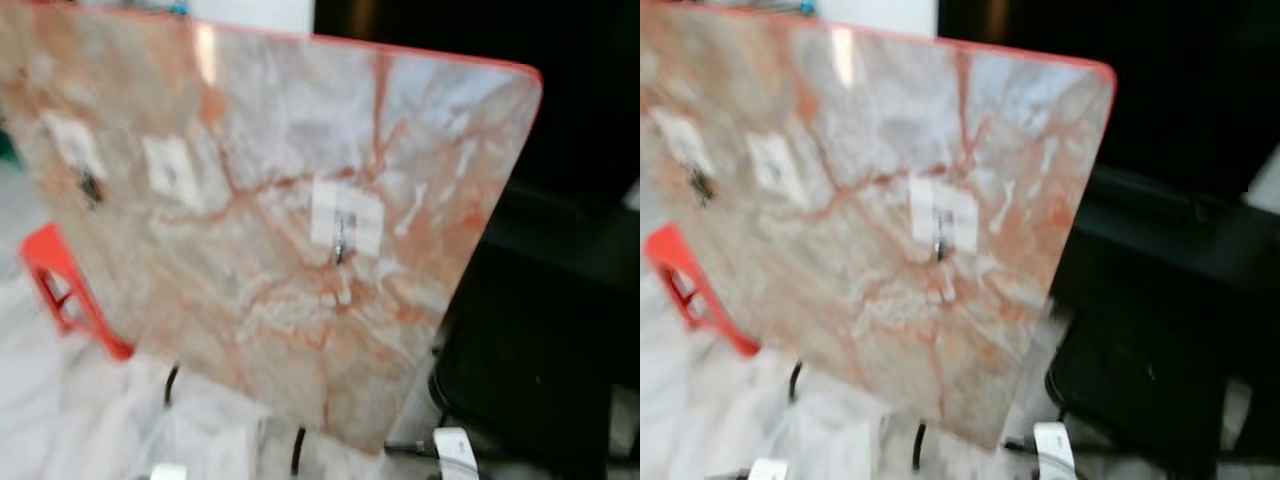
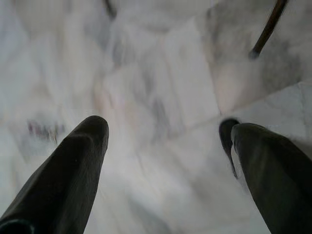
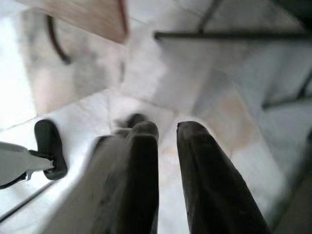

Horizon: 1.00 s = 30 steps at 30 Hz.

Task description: Hang keys on a hook

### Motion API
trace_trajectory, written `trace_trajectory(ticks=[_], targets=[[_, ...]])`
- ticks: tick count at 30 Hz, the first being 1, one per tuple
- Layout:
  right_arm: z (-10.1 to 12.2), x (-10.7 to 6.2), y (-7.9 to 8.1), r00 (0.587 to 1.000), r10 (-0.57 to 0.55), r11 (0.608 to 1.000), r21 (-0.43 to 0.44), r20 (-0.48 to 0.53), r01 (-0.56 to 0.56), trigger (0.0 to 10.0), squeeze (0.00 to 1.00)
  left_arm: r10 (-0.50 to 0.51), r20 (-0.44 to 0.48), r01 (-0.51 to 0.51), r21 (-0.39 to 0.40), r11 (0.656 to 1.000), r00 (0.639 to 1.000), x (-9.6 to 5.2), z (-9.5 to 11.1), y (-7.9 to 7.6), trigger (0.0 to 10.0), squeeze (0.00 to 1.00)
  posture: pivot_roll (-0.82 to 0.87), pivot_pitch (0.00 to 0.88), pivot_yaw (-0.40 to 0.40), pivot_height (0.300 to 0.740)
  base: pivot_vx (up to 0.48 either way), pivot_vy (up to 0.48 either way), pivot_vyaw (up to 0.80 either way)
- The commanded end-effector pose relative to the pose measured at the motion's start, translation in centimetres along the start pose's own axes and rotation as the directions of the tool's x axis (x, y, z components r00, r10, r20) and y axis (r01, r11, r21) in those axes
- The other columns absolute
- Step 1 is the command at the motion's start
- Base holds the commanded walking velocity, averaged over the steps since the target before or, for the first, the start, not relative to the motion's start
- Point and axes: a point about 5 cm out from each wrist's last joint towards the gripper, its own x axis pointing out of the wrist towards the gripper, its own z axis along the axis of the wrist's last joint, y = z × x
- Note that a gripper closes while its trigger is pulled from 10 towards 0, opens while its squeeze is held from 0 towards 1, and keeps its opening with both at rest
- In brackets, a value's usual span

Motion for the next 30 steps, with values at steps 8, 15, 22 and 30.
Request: trace_trajectory(ticks=[8,15,22,30], targets=[[0.06,-0.02,-0.25,1.000,-0.001,1.000,0.004,0.002,0.001,10.0,0.00,-0.033,-0.001,0.033,-0.001,0.999,0.999,-0.01,0.20,-1.48,10.0,0.00,-0.02,0.000,-0.046,0.740,0.000,0.480,-0.40],[0.20,-0.02,-0.23,1.000,0.003,1.000,0.017,0.011,-0.003,10.0,0.00,-0.036,-0.004,0.036,-0.004,0.999,0.999,-0.03,0.15,-1.67,10.0,0.00,-0.02,0.000,-0.046,0.740,0.000,0.480,0.00],[0.25,-0.02,-0.21,1.000,0.009,1.000,0.015,0.015,-0.010,10.0,0.00,-0.037,-0.007,0.036,-0.007,0.999,0.999,-0.07,-0.05,-1.61,10.0,0.00,-0.02,0.000,-0.047,0.740,0.000,0.480,0.00],[0.31,-0.02,-0.18,1.000,0.016,1.000,0.013,0.020,-0.016,10.0,0.00,-0.037,-0.006,0.037,-0.002,0.999,0.999,-0.07,-0.08,-1.43,10.0,0.00,-0.02,0.000,-0.047,0.740,0.000,0.480,0.00]])
